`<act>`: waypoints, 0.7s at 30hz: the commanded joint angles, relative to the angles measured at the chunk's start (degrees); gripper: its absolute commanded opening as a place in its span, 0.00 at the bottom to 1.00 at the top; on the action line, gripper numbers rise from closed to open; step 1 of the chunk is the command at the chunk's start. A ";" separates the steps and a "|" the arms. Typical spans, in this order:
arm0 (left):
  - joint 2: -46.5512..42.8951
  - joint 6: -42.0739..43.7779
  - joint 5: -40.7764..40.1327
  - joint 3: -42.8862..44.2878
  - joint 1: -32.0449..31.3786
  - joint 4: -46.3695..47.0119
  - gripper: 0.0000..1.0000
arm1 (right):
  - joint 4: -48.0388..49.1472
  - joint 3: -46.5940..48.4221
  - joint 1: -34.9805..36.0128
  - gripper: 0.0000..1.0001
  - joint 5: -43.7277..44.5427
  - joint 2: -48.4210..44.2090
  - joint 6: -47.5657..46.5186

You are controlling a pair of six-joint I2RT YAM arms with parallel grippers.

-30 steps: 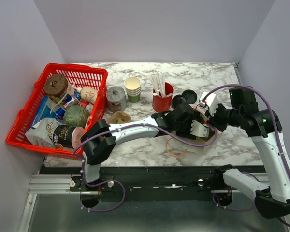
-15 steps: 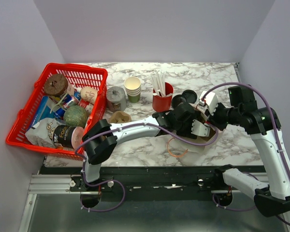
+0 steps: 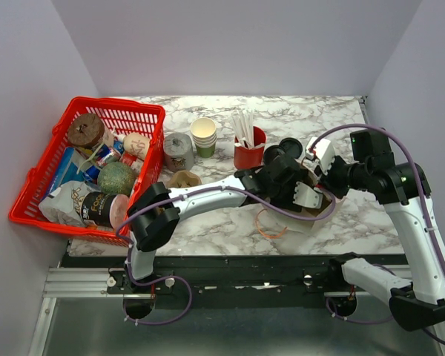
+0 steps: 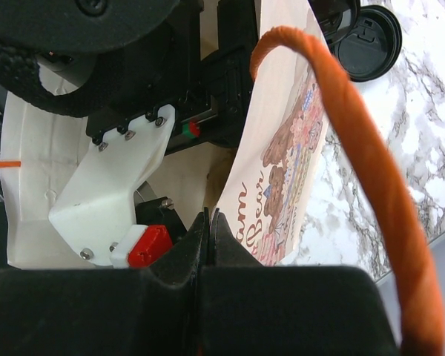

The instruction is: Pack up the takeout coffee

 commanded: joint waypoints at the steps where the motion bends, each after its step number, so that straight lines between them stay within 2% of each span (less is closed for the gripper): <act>1: -2.41 -6.01 1.60 0.89 2.01 -3.89 0.73 | -8.20 2.12 1.00 0.00 -3.10 0.82 2.83; 12: -3.91 -9.79 2.04 2.30 2.01 -5.57 0.85 | -5.73 2.65 -1.73 0.01 0.42 1.62 4.59; 13: -4.26 -10.05 2.21 2.38 2.01 -5.65 0.94 | -5.73 2.91 -1.99 0.01 0.33 1.70 4.50; 21: -5.50 -12.78 3.71 1.77 2.01 -4.86 0.96 | -6.00 4.05 -3.31 0.01 -0.64 2.41 4.68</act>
